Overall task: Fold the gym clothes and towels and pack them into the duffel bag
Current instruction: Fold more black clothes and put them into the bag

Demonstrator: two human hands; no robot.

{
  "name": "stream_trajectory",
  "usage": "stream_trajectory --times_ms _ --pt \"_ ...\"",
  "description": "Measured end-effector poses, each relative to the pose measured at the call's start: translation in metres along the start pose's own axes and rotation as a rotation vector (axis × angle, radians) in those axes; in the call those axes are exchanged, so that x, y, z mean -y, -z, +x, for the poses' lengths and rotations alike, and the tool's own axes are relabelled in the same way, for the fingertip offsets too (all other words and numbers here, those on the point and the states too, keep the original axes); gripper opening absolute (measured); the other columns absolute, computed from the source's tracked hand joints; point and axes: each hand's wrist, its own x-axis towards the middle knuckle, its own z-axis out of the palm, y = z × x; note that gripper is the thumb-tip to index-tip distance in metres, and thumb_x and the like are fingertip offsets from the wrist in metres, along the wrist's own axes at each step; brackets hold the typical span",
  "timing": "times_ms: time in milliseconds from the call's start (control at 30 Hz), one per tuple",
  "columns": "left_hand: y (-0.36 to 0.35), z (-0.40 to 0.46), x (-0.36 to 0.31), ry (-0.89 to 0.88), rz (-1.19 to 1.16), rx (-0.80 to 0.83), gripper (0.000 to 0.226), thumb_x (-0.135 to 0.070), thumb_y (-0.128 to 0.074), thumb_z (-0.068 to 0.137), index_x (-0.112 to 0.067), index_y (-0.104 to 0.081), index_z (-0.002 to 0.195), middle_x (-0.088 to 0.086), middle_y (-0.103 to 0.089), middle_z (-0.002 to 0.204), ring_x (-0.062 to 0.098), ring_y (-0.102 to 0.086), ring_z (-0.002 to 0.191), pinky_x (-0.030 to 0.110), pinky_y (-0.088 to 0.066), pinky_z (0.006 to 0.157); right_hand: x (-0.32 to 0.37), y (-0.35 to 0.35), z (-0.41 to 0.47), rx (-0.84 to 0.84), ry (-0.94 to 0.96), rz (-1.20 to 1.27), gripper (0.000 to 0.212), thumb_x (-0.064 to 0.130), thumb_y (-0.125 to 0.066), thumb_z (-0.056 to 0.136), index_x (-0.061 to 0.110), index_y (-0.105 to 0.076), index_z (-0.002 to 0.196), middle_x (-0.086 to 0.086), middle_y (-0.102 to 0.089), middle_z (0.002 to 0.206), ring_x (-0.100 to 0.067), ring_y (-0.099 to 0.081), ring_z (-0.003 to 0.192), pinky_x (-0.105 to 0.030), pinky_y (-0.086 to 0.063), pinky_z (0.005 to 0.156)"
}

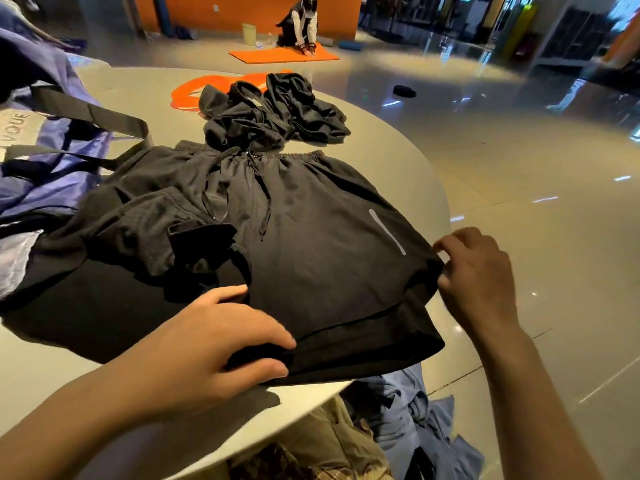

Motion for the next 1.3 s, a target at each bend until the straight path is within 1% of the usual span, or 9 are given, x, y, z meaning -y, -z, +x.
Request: stream_trajectory --times_ms 133,267,367,567,633,767,900,1033,1300 --pt "0.006 -0.003 0.004 -0.022 0.092 -0.081 0.033 -0.06 -0.047 0.089 -0.042 -0.059 0.114 -0.025 -0.059 0.119 -0.009 -0.052 0.114 0.034 -0.036 0.106 0.026 0.007 -0.004 0.442 0.172 0.348 0.047 0.003 -0.056 0.08 0.022 -0.061 0.123 0.005 -0.055 0.127 -0.014 -0.051 0.112 -0.022 -0.042 0.092" --pt "-0.002 -0.008 0.005 0.046 0.218 -0.081 0.039 -0.054 -0.044 0.087 -0.032 -0.069 0.106 -0.018 -0.066 0.11 -0.003 -0.057 0.103 0.031 -0.04 0.102 0.021 0.02 -0.001 0.529 0.158 0.535 0.041 0.036 -0.052 0.076 0.037 -0.058 0.117 0.031 -0.049 0.116 0.011 -0.048 0.104 -0.006 -0.034 0.085" --pt "-0.007 -0.005 0.003 0.062 0.21 -0.15 0.031 -0.041 -0.045 0.09 -0.025 -0.072 0.088 -0.013 -0.07 0.095 0.004 -0.065 0.088 0.022 -0.04 0.092 0.027 0.016 0.001 0.544 0.205 0.467 0.033 0.038 -0.063 0.079 0.033 -0.06 0.112 0.02 -0.052 0.116 0.001 -0.052 0.102 -0.015 -0.043 0.087" --pt "0.004 -0.007 -0.002 0.183 -0.086 -0.348 0.028 -0.044 -0.05 0.088 -0.027 -0.071 0.091 -0.022 -0.068 0.09 -0.005 -0.064 0.085 0.02 -0.048 0.074 0.026 0.019 0.0 0.069 0.318 0.261 0.02 0.001 -0.065 0.076 0.015 -0.069 0.089 -0.003 -0.07 0.083 -0.028 -0.064 0.071 -0.041 -0.054 0.057" --pt "0.006 -0.011 -0.003 0.107 0.024 -0.222 0.025 -0.043 -0.048 0.09 -0.029 -0.07 0.092 -0.021 -0.068 0.094 -0.002 -0.064 0.087 0.025 -0.047 0.079 0.021 0.025 -0.004 0.147 0.29 0.173 0.031 -0.008 -0.067 0.073 0.019 -0.07 0.087 0.0 -0.069 0.081 -0.026 -0.064 0.069 -0.039 -0.053 0.057" --pt "-0.007 -0.026 -0.01 -0.026 0.204 0.029 0.028 -0.043 -0.044 0.092 -0.034 -0.069 0.101 -0.016 -0.066 0.109 0.0 -0.058 0.104 0.028 -0.034 0.101 0.024 0.048 -0.014 0.502 0.256 0.01 0.035 -0.004 -0.057 0.08 0.027 -0.069 0.092 0.009 -0.069 0.095 -0.014 -0.064 0.088 -0.033 -0.036 0.099" --pt "-0.021 -0.03 -0.023 -0.022 0.261 -0.067 0.032 -0.039 -0.041 0.095 -0.031 -0.07 0.106 -0.012 -0.067 0.112 0.004 -0.06 0.107 0.04 -0.029 0.109 0.045 0.048 -0.012 0.233 0.085 0.299 0.028 0.017 -0.055 0.089 0.024 -0.065 0.114 0.002 -0.067 0.112 -0.022 -0.06 0.096 -0.032 -0.044 0.078" --pt "-0.037 -0.022 -0.032 0.025 0.316 -0.04 0.035 -0.034 -0.04 0.096 -0.025 -0.065 0.119 -0.003 -0.064 0.12 0.011 -0.06 0.112 0.043 -0.028 0.112 0.066 -0.007 0.001 0.577 0.067 0.138 0.064 0.067 -0.016 0.092 0.038 -0.025 0.148 -0.001 -0.023 0.157 -0.022 -0.02 0.143 -0.038 -0.019 0.114" --pt "-0.066 0.054 -0.06 -0.078 0.418 0.073 0.043 -0.044 -0.043 0.09 -0.029 -0.062 0.125 0.007 -0.062 0.128 0.022 -0.059 0.117 0.036 -0.048 0.098 -0.004 -0.034 0.072 0.669 0.09 -0.014 0.054 0.056 -0.022 0.097 0.045 -0.011 0.149 0.005 -0.008 0.161 -0.016 -0.007 0.147 -0.053 -0.005 0.117"
